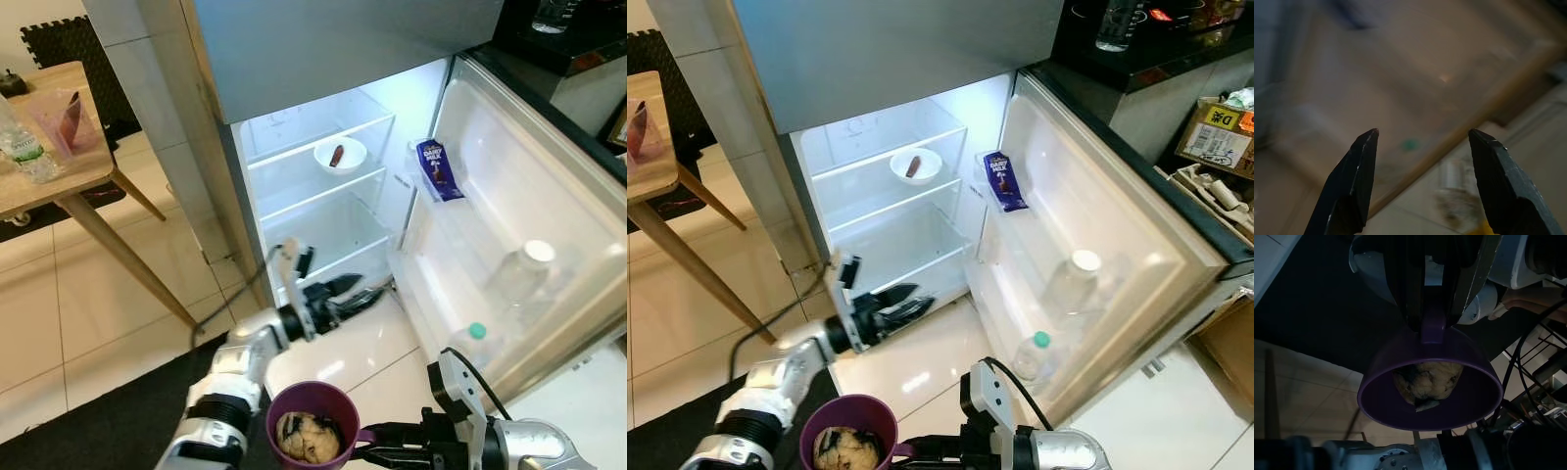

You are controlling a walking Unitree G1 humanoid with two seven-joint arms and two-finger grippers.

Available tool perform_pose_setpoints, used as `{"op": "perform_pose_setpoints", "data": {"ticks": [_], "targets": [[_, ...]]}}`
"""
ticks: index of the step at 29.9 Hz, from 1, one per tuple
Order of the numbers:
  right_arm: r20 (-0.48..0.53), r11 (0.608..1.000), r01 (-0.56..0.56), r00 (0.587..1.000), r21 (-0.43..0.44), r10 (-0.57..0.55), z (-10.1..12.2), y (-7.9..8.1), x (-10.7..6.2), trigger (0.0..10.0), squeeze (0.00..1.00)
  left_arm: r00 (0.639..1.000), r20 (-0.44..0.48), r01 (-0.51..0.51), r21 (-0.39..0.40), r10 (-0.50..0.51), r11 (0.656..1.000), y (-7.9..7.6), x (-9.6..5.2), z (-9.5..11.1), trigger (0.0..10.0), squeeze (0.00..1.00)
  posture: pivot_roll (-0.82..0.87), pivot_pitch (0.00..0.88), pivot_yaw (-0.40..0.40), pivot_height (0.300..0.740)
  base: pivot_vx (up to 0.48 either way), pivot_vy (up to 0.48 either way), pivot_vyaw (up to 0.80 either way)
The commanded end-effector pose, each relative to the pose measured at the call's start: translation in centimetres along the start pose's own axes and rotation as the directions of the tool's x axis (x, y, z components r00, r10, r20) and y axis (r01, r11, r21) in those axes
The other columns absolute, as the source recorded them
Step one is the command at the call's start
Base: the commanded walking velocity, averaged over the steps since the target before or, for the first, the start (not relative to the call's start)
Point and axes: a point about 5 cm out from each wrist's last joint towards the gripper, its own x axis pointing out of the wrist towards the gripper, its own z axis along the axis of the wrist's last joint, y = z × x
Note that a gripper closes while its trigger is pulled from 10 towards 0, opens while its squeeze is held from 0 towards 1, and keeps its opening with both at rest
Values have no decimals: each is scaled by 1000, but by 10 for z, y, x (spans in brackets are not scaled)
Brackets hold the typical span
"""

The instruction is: Restocking fridge

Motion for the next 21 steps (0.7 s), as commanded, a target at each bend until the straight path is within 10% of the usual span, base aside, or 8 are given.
{"op": "perform_pose_setpoints", "data": {"ticks": [1, 13, 21], "targets": [[6, 1000, -1, 1000, -9, 1, 0, 0, 0, 10000, 0, 992, 2, -124, 0, 124, 992, 18, -20, -2, 10000, 0, -82, 116, 41, 740, 0, 0, 0], [-9, 960, 264, 964, -93, -266, -5, -34, -16, 10000, 0, 837, -73, -546, -37, 543, 837, 65, -99, -28, 10000, 0, -74, 109, 36, 740, 0, 0, 0], [86, 817, 552, 834, -168, -545, 10, -72, -27, 10000, 0, 650, -284, -741, -33, 705, 670, 59, -147, -88, 10000, 0, -73, 93, 28, 740, 0, 0, 0]]}}
